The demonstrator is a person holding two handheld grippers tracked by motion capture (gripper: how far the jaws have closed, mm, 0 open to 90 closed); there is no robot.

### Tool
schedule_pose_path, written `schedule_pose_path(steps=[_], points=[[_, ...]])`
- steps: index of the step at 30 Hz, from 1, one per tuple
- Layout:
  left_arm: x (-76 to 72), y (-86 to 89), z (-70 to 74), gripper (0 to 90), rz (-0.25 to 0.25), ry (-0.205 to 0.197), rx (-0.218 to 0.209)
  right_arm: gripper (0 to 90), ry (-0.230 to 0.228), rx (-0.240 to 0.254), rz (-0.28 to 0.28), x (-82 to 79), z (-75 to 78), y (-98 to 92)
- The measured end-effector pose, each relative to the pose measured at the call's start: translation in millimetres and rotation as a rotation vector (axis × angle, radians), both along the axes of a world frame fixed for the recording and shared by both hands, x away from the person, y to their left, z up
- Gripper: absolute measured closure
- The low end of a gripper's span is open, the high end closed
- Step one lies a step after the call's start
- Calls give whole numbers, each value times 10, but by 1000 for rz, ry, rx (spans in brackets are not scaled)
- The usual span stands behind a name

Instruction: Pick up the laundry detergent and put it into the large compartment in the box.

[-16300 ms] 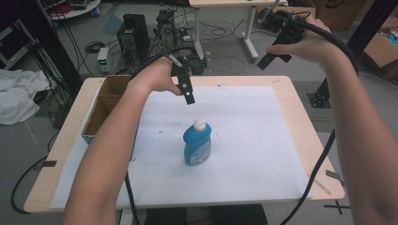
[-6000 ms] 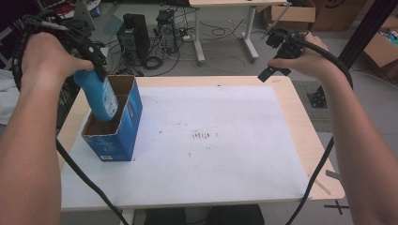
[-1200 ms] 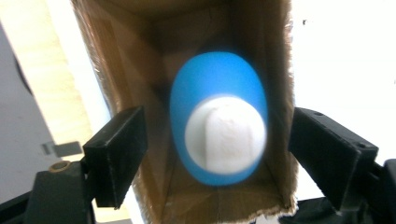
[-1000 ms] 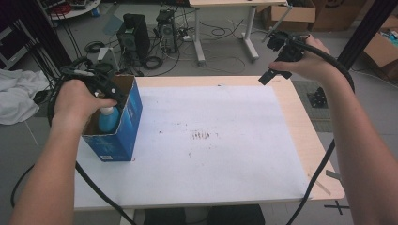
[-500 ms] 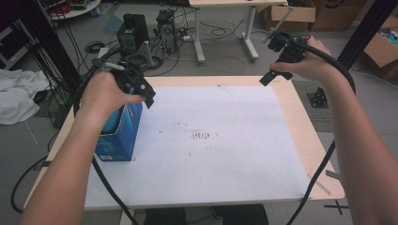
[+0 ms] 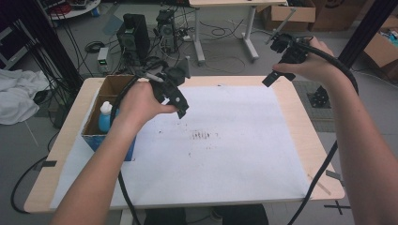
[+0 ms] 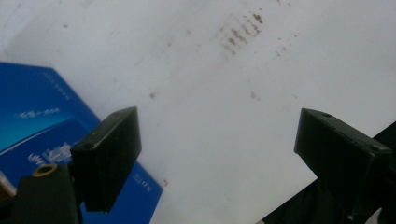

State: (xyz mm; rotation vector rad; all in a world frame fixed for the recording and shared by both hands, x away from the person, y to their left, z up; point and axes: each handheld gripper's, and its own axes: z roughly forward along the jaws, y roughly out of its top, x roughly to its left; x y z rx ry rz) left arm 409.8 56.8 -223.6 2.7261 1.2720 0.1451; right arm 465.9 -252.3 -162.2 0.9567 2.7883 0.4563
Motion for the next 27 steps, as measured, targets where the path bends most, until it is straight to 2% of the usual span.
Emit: schedule_pose_path(steps=[10,17,27], points=[[-60,-368,-206,154,-101,13,-2,274,4,-2,-4,9,-18,-29],[-80,-502,-313,155,-130,26,4,274,12,-11,-8,8,-34,-32],[-101,-591,-347,155,-149,21,8,274,12,-9,-7,5,-40,-43]])
